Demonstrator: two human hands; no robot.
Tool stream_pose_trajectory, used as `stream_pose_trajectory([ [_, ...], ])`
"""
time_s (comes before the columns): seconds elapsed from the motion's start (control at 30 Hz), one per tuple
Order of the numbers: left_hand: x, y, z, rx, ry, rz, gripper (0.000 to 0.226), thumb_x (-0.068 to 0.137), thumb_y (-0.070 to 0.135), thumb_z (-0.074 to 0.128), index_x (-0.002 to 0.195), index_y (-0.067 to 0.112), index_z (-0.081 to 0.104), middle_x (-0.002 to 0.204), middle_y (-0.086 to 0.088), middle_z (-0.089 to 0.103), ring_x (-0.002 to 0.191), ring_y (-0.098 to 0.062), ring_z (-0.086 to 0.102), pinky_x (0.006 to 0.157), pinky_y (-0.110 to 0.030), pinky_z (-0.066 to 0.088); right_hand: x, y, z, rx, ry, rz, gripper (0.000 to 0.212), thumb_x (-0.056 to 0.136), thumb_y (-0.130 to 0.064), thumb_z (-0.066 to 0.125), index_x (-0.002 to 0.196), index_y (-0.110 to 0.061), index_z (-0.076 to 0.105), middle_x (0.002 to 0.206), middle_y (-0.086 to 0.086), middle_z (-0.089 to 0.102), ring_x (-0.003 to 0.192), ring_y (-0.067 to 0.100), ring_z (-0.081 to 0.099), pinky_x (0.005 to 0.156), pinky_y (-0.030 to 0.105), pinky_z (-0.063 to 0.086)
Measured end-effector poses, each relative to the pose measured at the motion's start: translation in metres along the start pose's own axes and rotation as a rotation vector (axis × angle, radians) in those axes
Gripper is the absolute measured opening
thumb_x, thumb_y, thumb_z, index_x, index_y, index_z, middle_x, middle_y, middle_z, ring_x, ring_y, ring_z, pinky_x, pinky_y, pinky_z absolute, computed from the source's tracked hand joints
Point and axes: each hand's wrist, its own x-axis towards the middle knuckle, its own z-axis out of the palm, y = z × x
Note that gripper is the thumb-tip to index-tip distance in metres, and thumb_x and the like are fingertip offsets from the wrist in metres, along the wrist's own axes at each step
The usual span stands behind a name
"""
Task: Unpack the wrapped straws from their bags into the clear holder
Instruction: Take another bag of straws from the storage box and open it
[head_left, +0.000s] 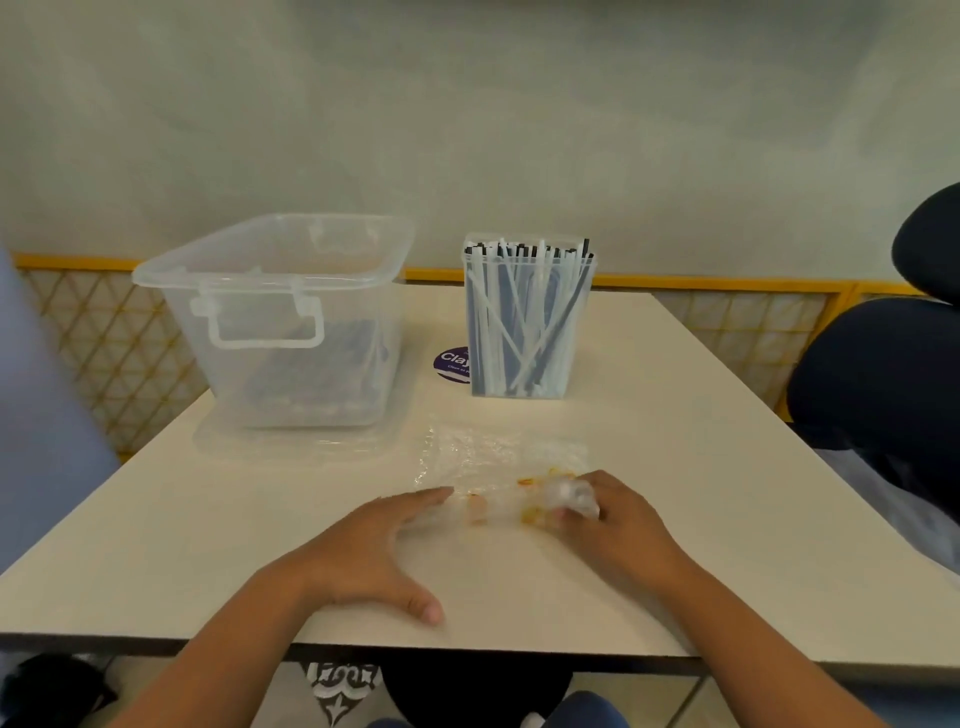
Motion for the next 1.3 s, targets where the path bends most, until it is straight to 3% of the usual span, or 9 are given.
stream_pose_trajectory([
  [0.1,0.006,0.003,-0.002,-0.192,0.092,-0.015,0.118,0.029,0.06,0.087,0.134,0.048,0.032,0.124,0.02,0.056,0.121,0.001,0.045,0.103,-0.022,0.034,0.013,0.0,0.0,0.055,0.076,0.096,0.03,0.089,-0.038,0.054,0.089,-0.009,0.06,0.088,0.007,0.063,0.085,0.025,0.059,0.074,0.031,0.045],
  [0.27,0.038,0.01,0.005,-0.3,0.529,-0.181,0.055,0.075,0.045,0.071,0.122,0.025,0.051,0.089,0.001,0.069,0.083,-0.01,0.064,0.068,-0.018,0.042,0.032,-0.005,0.006,0.158,0.18,0.215,0.028,0.09,-0.019,0.053,0.117,-0.018,0.047,0.067,0.0,0.054,0.059,0.014,0.056,0.048,0.012,0.041],
  [0.4,0.057,0.023,0.008,-0.087,0.618,-0.313,0.054,0.083,0.053,0.058,0.124,0.021,0.047,0.092,0.001,0.064,0.091,-0.019,0.061,0.071,-0.027,0.039,0.05,0.0,0.01,-0.101,0.136,0.275,0.059,0.085,-0.025,0.054,0.139,-0.021,0.031,0.119,0.01,0.052,0.105,0.026,0.056,0.08,0.029,0.041],
  [0.5,0.072,0.028,0.007,0.106,0.567,-0.393,0.054,0.086,0.058,0.049,0.124,0.019,0.048,0.114,0.0,0.061,0.107,-0.023,0.057,0.079,-0.028,0.036,0.065,0.005,0.005,-0.17,0.018,0.357,0.037,0.075,-0.029,0.06,0.109,-0.018,0.054,0.113,0.01,0.048,0.094,0.027,0.057,0.075,0.029,0.043],
  [0.6,0.079,0.03,0.006,0.12,0.52,-0.368,0.022,0.088,0.045,0.053,0.087,0.023,0.053,0.089,0.008,0.057,0.09,-0.019,0.053,0.08,-0.03,0.038,0.075,0.004,-0.002,-0.072,-0.029,0.353,0.02,0.067,-0.016,0.063,0.063,-0.016,0.044,0.074,0.004,0.05,0.063,0.019,0.048,0.053,0.024,0.035],
  [0.73,0.074,0.04,-0.002,-0.288,0.572,-0.178,0.03,0.08,0.022,0.063,0.062,0.017,0.039,0.065,0.001,0.043,0.06,-0.014,0.04,0.057,-0.027,0.031,0.081,-0.004,-0.013,0.274,-0.045,0.229,0.02,0.068,-0.002,0.064,0.064,-0.01,0.046,0.06,0.005,0.049,0.047,0.015,0.046,0.049,0.027,0.041],
  [0.87,0.048,0.073,-0.036,-0.672,0.528,0.033,0.031,0.078,0.016,0.069,0.061,0.021,0.043,0.073,0.005,0.07,0.063,-0.01,0.061,0.05,-0.017,0.035,0.083,-0.031,-0.043,0.466,0.038,-0.011,0.041,0.056,-0.015,0.065,0.097,-0.014,0.065,0.089,0.005,0.068,0.075,0.017,0.064,0.058,0.028,0.051],
  [1.07,0.015,0.124,-0.138,-0.635,0.645,0.373,0.023,0.067,0.017,0.062,0.058,0.037,0.065,0.069,0.006,0.072,0.054,-0.006,0.063,0.049,-0.018,0.04,0.1,-0.132,-0.101,0.778,0.147,-0.448,0.025,0.06,-0.002,0.063,0.075,-0.02,0.053,0.056,-0.008,0.058,0.045,0.003,0.05,0.041,0.014,0.038],
  [1.3,0.058,0.096,-0.264,-0.248,0.801,0.142,0.022,0.089,0.004,0.057,0.087,0.025,0.054,0.059,0.008,0.069,0.048,-0.001,0.061,0.047,-0.011,0.045,0.168,-0.23,-0.106,0.467,0.449,-0.628,0.052,0.076,-0.001,0.062,0.113,-0.031,0.043,0.097,0.005,0.055,0.072,0.014,0.057,0.054,0.027,0.052],
])
